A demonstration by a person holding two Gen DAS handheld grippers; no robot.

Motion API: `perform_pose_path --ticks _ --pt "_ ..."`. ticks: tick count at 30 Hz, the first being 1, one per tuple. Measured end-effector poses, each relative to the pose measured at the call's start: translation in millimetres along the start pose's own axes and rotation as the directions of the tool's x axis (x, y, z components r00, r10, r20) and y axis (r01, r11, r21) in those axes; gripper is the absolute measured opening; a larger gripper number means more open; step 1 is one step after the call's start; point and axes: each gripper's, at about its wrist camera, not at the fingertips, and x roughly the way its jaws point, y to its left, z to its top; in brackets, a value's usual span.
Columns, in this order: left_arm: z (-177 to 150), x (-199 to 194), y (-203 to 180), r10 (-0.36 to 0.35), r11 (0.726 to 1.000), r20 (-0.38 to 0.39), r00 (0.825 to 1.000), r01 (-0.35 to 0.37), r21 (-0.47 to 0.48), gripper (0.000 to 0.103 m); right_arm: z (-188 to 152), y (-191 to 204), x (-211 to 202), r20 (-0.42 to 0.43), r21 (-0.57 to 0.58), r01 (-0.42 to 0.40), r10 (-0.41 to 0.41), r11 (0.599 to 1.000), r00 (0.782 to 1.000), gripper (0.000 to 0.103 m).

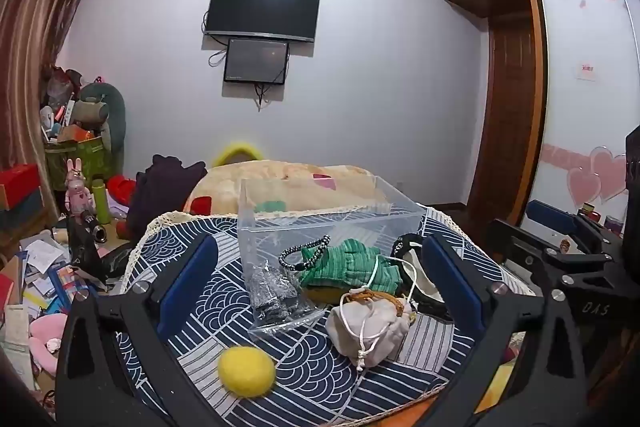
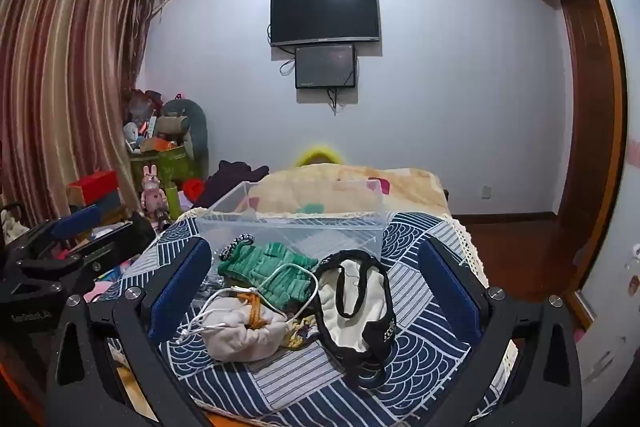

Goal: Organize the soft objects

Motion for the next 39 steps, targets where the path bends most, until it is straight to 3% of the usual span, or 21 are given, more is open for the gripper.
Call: perform_pose_path --ticks 6,39 --pt "-0.1 -1.6 -0.2 -0.027 1.000 0.003 1.000 0.027 0.015 0.103 -0.8 1.0 0.0 0.004 0.005 0.002 -0.002 1.000 1.000 0.103" --pt "4.8 -10.4 -6.1 0.009 1.000 0.036 0.999 -0.010 0.025 0.103 5.9 2.2 -14.6 0.027 0.021 -0.017 0.016 1.000 1.000 0.103"
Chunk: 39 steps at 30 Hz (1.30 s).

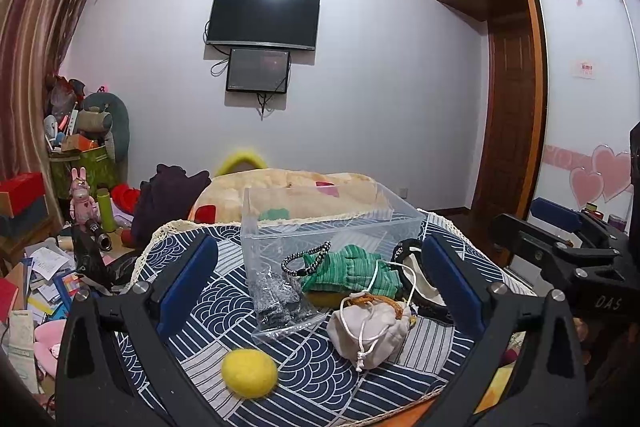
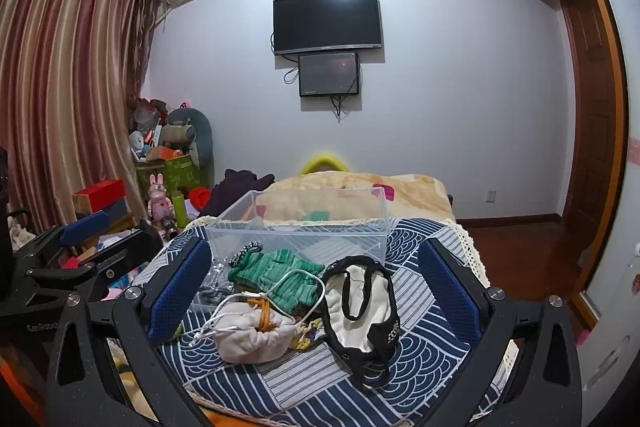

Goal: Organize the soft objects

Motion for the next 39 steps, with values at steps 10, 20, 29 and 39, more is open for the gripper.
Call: perform_pose_path --ticks 10,20,29,39 --pt "0.4 0.0 -0.2 -0.001 1.000 0.003 1.000 0.001 0.001 0.103 2.7 0.5 -2.0 0.008 0.001 -0.004 0.004 1.000 1.000 0.103" --pt "0.9 0.3 -1.1 -0.001 1.000 0.003 1.000 0.001 0.001 0.103 2.5 1.4 -2.7 0.014 0.000 -0.006 0.006 1.000 1.000 0.103" --pt "2.9 -0.5 -2.1 -0.002 1.000 0.008 1.000 0.002 0.003 0.103 2.7 2.3 -3.1 0.016 0.000 -0.007 0.007 1.000 1.000 0.103" --pt "4.6 -1.6 -3.5 -0.005 1.000 0.011 1.000 0.005 0.005 0.103 3.6 1.8 -3.6 0.017 0.003 -0.005 0.005 1.000 1.000 0.103"
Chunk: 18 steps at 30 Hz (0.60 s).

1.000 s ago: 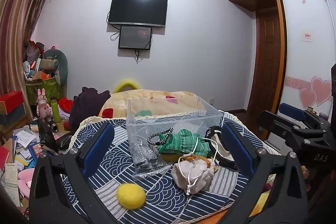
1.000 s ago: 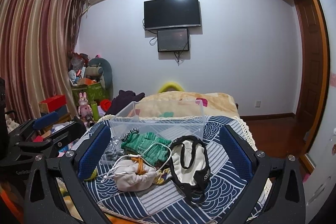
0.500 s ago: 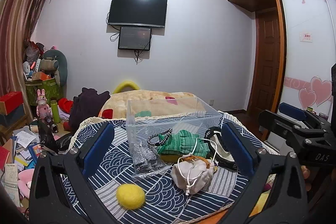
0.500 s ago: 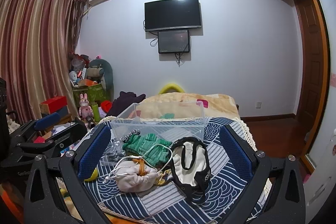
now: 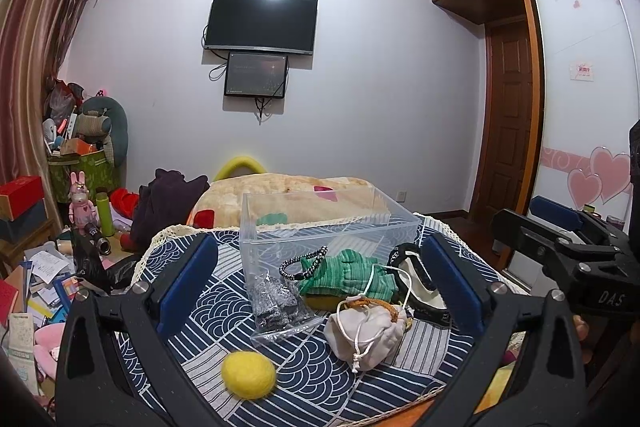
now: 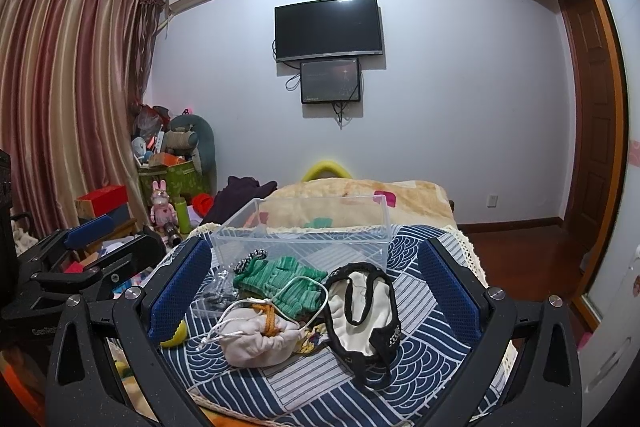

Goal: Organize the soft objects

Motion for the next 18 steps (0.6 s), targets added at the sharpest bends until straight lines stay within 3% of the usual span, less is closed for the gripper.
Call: perform_pose_path --ticks 16,18 --pt "-5.3 3.8 3.6 -0.032 0.999 -0.038 0.999 0.032 -0.003 0.103 -1.8 -0.2 0.1 0.005 -0.004 -0.020 0.020 1.000 1.000 0.103" --pt "-7.6 2.6 7.4 -0.029 1.000 -0.044 0.999 0.029 -0.006 0.088 -3.5 0.2 1.6 0.003 -0.004 -0.025 0.025 1.000 1.000 0.100"
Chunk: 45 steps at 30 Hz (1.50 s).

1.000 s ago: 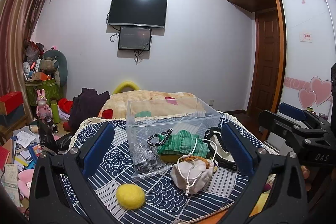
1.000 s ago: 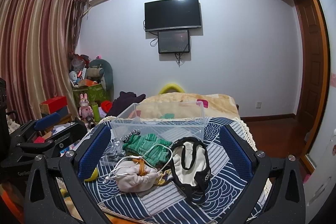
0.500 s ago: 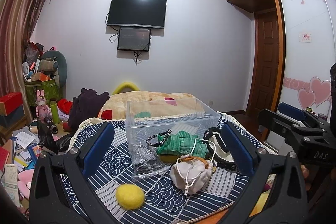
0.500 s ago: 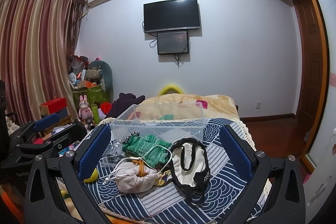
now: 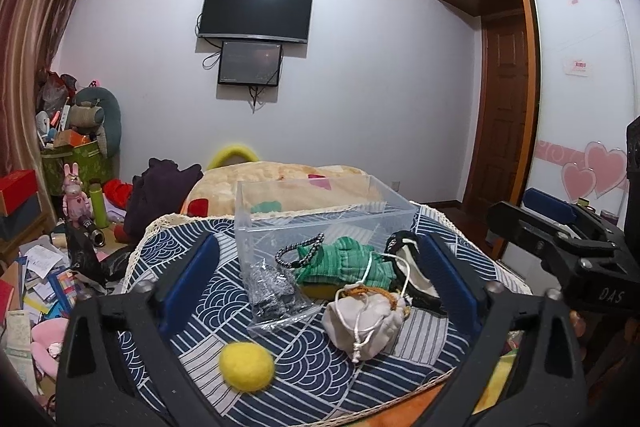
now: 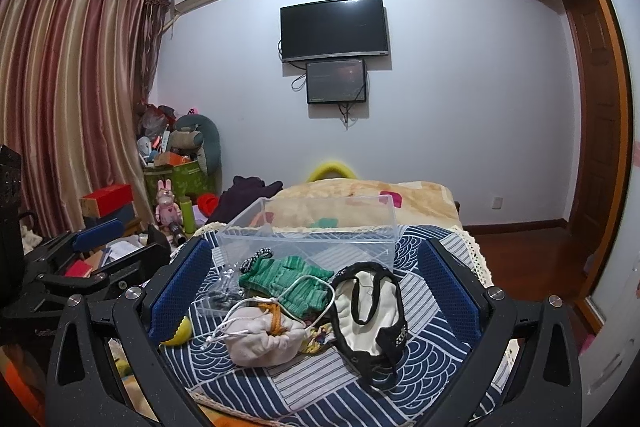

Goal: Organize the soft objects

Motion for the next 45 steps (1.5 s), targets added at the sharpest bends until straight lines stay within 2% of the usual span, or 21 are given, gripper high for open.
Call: perform_pose_path --ticks 3,8,11,15,22,28,32,34,39,42,45 --pt "-6.9 7.0 8.7 0.002 1.000 -0.051 0.999 -0.003 -0.008 0.079 -2.5 -0.1 6.0 -0.021 0.007 -0.017 0.018 1.000 1.000 0.091" --pt "-25.3 19.5 28.6 0.015 0.999 -0.137 0.990 -0.022 -0.050 0.070 -10.6 -0.5 18.9 -0.073 0.035 -0.062 0.065 0.997 0.995 0.077" --pt "-35.4 24.2 38.1 0.027 0.997 -0.171 0.985 -0.039 -0.065 0.069 -17.5 4.2 30.4 -0.118 0.036 -0.085 0.089 0.996 0.989 0.071" --pt "-47.6 30.7 49.0 0.029 0.996 -0.215 0.976 -0.048 -0.081 0.069 -30.7 13.4 46.0 -0.184 0.031 -0.110 0.114 0.993 0.976 0.069" --pt "-74.9 44.2 55.9 0.041 0.995 -0.309 0.950 -0.067 -0.074 0.068 -53.5 18.8 69.7 -0.294 0.045 -0.138 0.145 0.989 0.945 0.069" --pt "-85.8 54.2 60.7 0.015 0.994 -0.356 0.934 -0.054 -0.100 0.056 -68.6 19.7 83.9 -0.364 0.075 -0.150 0.167 0.986 0.916 0.069" --pt "-87.4 56.6 65.9 0.010 0.990 -0.359 0.933 -0.060 -0.128 0.045 -77.2 23.9 93.7 -0.415 0.073 -0.154 0.170 0.985 0.894 0.069" --pt "-87.0 56.1 69.4 -0.007 0.987 -0.356 0.934 -0.049 -0.150 0.044 -80.2 24.5 95.3 -0.424 0.085 -0.164 0.184 0.983 0.887 0.067" --pt "-86.0 53.3 72.9 -0.039 0.983 -0.352 0.935 -0.026 -0.179 0.041 -80.0 23.8 93.6 -0.424 0.081 -0.184 0.201 0.980 0.883 0.035" --pt "-82.0 50.5 70.4 -0.055 0.983 -0.340 0.939 -0.009 -0.185 0.040 -75.9 23.8 88.6 -0.403 0.071 -0.191 0.203 0.979 0.893 0.027" --pt "-72.8 45.1 65.3 -0.048 0.986 -0.315 0.948 -0.005 -0.167 0.040 -68.7 23.7 79.0 -0.364 0.036 -0.179 0.179 0.983 0.914 0.026"
